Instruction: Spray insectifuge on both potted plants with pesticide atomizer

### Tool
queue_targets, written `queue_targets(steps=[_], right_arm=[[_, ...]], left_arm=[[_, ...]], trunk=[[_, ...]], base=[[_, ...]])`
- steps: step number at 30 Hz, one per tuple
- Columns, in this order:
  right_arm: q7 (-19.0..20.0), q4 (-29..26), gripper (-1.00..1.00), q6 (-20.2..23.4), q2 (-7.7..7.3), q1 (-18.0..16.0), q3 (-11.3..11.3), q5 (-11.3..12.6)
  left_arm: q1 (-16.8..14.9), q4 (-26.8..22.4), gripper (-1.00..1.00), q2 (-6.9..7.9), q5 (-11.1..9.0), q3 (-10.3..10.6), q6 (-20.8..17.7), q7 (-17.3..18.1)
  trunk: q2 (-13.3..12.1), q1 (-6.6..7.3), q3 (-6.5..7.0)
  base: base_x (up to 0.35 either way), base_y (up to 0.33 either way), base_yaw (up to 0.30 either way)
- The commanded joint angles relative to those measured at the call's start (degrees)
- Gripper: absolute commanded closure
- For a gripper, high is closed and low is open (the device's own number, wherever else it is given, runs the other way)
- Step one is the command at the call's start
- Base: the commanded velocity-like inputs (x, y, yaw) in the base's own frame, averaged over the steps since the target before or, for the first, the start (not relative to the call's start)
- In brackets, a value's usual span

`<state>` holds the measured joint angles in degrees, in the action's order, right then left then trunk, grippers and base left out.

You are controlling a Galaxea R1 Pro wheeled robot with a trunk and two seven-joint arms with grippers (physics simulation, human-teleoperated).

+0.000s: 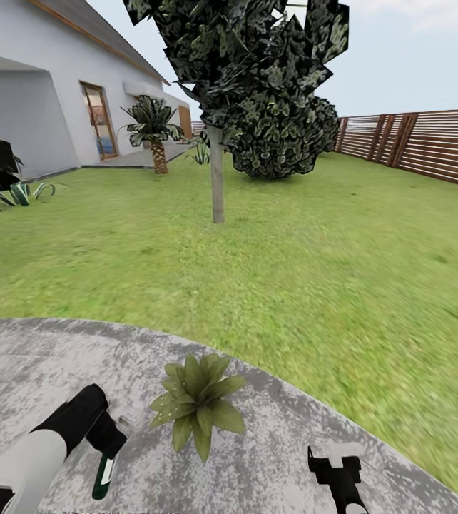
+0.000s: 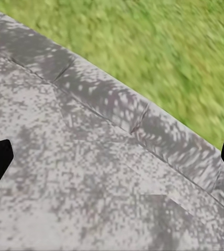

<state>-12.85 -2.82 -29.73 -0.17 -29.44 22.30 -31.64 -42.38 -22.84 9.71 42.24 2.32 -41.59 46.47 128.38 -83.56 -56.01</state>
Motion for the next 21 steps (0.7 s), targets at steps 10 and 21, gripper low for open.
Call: queue_targets(steps=[10,21], right_arm=[[-0.3,0.0,-1.0,-0.2,-0.05,0.0,0.3,-0.6],[-0.6,-0.2,-1.0,-0.2,-2.45,0.0,0.4,-0.5]], left_arm=[[-1.6,-1.2,1.0,-0.12,-0.4,-0.2,-1.3,4.5],[-2.3,-3.4,1.0,-0.14,0.2,0.7,-2.4,6.1]], trunk=[[0.0,0.01,-0.22],[0.0,0.01,-0.22]], base=[[0.0,0.0,0.129],[0.0,0.0,0.001]])
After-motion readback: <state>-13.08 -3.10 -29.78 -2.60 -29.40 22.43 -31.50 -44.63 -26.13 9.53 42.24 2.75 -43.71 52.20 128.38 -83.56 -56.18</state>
